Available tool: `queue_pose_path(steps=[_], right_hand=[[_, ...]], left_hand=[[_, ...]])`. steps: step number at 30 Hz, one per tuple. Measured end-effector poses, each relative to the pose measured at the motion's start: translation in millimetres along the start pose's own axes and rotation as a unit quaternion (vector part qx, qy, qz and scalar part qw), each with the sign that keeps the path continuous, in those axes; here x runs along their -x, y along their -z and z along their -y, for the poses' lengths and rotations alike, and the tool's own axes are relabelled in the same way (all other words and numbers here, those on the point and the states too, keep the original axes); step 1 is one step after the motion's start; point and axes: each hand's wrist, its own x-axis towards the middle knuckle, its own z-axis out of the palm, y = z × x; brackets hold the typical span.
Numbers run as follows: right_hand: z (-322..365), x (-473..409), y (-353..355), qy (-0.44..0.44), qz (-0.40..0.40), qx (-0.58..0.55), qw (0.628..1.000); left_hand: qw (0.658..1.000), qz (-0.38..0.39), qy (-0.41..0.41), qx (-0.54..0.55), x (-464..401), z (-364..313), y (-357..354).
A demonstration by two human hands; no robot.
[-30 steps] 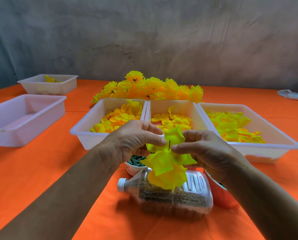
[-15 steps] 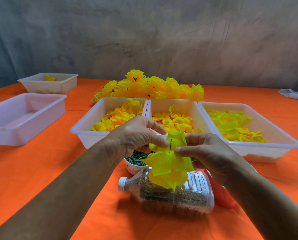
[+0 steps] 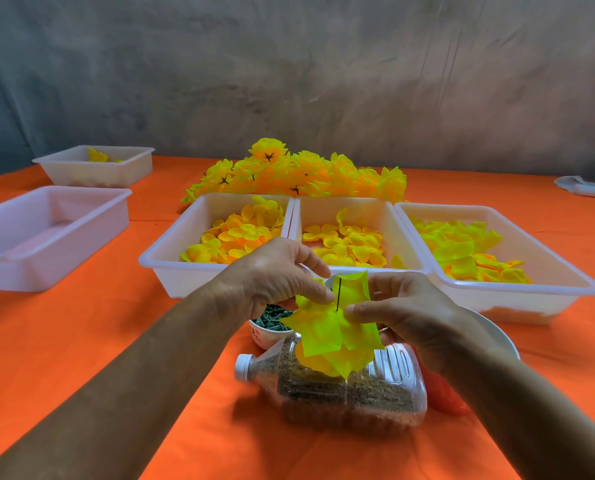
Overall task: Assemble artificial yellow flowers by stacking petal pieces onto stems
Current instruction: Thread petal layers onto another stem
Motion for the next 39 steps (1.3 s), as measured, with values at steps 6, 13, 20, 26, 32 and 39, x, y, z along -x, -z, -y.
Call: queue_pose_path(steps=[6, 13, 20, 26, 32, 39], right_hand=[[2, 0, -1, 0.006, 0.006, 0.003, 1.000], [-1, 2, -3, 0.033, 0.033, -0.022, 0.999], [-5, 0, -2, 0.053, 0.023, 0.019, 0.998], [-12, 1, -2, 0.052, 0.007, -0.006, 0.999], [-13, 2, 0, 0.050, 0.002, 0.013, 0.999], [-13, 0, 0, 0.053, -0.004, 0.034, 0.998]], left_hand=[[1.000, 0.000, -0.017, -0.010, 0, 3, -1], [0.998, 0.001, -0.038, -0.046, -1, 7, -8], [0.997, -0.017, -0.042, -0.067, -2, 11, -9], [0.998, 0.001, -0.038, -0.045, -5, 23, -6], [0.978, -0.102, -0.152, -0.097, 6, 23, -9], [0.962, -0.037, -0.241, -0.118, 18, 25, -11]])
